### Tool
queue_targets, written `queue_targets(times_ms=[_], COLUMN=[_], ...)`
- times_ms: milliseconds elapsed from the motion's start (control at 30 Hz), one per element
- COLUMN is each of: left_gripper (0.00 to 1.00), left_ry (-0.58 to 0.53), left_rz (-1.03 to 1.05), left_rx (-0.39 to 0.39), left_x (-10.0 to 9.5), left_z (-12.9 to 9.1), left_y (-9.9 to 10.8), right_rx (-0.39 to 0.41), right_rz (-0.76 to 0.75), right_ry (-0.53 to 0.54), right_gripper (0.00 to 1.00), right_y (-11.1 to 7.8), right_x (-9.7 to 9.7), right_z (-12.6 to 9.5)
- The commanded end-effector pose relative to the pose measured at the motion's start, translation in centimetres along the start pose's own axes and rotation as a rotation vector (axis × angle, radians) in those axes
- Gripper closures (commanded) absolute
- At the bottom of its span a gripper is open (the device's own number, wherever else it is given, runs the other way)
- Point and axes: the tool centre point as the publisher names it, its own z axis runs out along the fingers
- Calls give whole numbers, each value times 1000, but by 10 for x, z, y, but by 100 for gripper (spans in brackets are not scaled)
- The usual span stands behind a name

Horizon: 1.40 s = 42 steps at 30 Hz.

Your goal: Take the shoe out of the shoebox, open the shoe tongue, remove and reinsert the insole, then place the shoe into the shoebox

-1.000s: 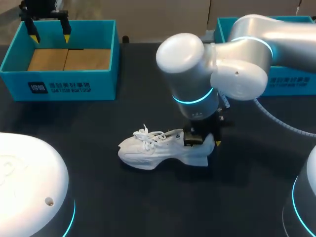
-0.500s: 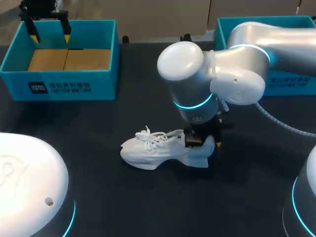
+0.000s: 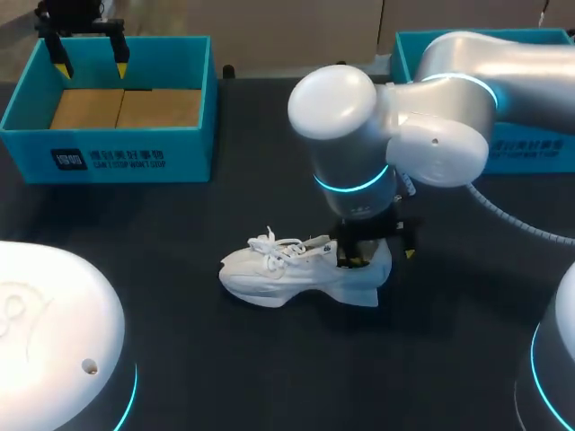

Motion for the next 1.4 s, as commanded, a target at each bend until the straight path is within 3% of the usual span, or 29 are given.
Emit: queue_targets(times_ms=[33, 433, 833, 900, 1400], left_gripper=[0, 0, 0, 0, 0], left_ry=[-1, -1, -1, -1, -1], left_rz=[0, 0, 0, 0, 0], left_rx=[-1, -1, -1, -1, -1], left_x=[0, 0, 0, 0, 0], left_z=[0, 0, 0, 0, 0], left_y=[0, 0, 0, 0, 0], right_rx=[-26, -99, -282, -299, -299], right_rz=[-36, -275, -726, -738, -738], right_ry=[29, 111, 282, 370, 370], right_gripper=[0, 0, 0, 0, 0], right_y=[-1, 7, 25, 32, 32], right_x=[-8, -19, -42, -51, -51], right_z=[-22, -69, -91, -92, -92])
